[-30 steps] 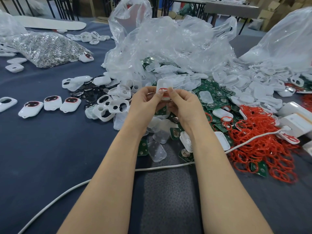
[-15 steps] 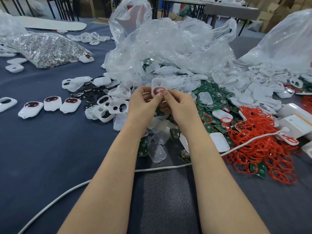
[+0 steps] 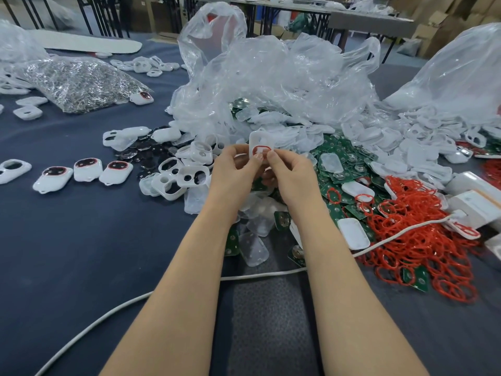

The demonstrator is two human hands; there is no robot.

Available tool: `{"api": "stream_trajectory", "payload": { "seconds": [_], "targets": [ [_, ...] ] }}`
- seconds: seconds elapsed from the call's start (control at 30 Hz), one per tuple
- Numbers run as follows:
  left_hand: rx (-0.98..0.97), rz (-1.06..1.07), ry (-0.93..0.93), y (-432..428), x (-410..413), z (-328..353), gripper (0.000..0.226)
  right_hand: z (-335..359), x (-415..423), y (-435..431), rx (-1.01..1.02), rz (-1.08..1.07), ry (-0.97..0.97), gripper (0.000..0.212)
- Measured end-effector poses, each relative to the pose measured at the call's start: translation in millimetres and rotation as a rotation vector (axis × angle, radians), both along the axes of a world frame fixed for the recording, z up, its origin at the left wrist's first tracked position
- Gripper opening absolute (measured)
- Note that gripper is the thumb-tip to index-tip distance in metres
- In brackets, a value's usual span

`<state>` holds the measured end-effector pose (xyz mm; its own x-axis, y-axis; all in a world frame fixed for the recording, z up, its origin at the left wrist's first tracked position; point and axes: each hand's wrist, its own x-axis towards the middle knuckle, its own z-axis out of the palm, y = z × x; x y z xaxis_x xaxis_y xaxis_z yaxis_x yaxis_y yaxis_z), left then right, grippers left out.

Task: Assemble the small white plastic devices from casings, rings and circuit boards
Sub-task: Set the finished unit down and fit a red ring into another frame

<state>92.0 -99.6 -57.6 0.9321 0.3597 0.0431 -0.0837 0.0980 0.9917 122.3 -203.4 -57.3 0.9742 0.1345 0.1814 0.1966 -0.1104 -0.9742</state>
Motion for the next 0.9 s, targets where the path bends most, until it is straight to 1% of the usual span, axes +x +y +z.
{"api": "stream_trajectory", "payload": {
  "seconds": [0.1,0.2,0.27,0.37,0.43,0.5,0.57,0.63,0.7,0.73,0.77,0.83,0.87,0.9],
  "targets": [
    [0.027,0.003,-0.01,-0.1,0.3,-0.1,0.016,0.7,-0.4,0.6,0.07,-0.007,0.053,0.02],
    [0.052,-0.006,-0.023,-1.8,-1.1,0.6,0.02,-0.2,1.1,-1.4,0.025,-0.044,0.035,0.019],
    [0.059,-0.008,-0.029,-2.0,-1.8,1.2,0.016,0.0,1.7,-2.6,-0.003,-0.065,0.035,0.019],
    [0.023,-0.008,-0.034,-2.3,-3.2,2.4,0.004,1.6,1.4,-3.1,-0.002,-0.074,0.047,0.023],
    [0.033,0.01,-0.038,-2.1,-2.9,3.2,0.005,2.9,0.5,-3.3,-0.005,-0.067,0.052,0.024],
    [0.064,0.038,-0.066,-2.5,-2.8,4.0,0.007,3.9,-1.9,-2.5,-0.015,-0.095,0.016,0.023],
    [0.17,0.088,-0.113,-3.8,-3.0,4.4,0.009,6.2,-5.4,0.3,-0.048,-0.156,-0.069,0.021],
    [0.337,0.102,-0.15,-6.5,-5.2,5.5,0.01,9.5,-9.0,3.5,-0.033,-0.142,-0.122,0.024],
    [0.454,0.059,-0.187,-9.0,-6.5,6.2,0.017,11.6,-7.7,2.6,-0.027,-0.12,-0.119,0.03],
    [0.477,0.038,-0.206,-9.3,-6.8,6.9,0.019,12.8,-5.6,0.5,-0.023,-0.126,-0.109,0.026],
    [0.47,0.024,-0.219,-9.5,-6.9,7.8,0.019,13.1,-2.7,-2.9,0.004,-0.13,-0.091,0.02],
    [0.426,0.017,-0.22,-9.1,-7.8,8.6,0.017,14.7,-0.7,-8.9,0.066,-0.146,-0.058,0.016],
    [0.403,0.012,-0.208,-8.8,-8.0,9.0,0.02,15.3,-0.7,-10.5,0.079,-0.145,-0.054,0.014],
    [0.362,-0.002,-0.191,-8.7,-8.0,9.0,0.027,15.1,-0.7,-11.2,0.065,-0.133,-0.068,0.013]
  ]
}}
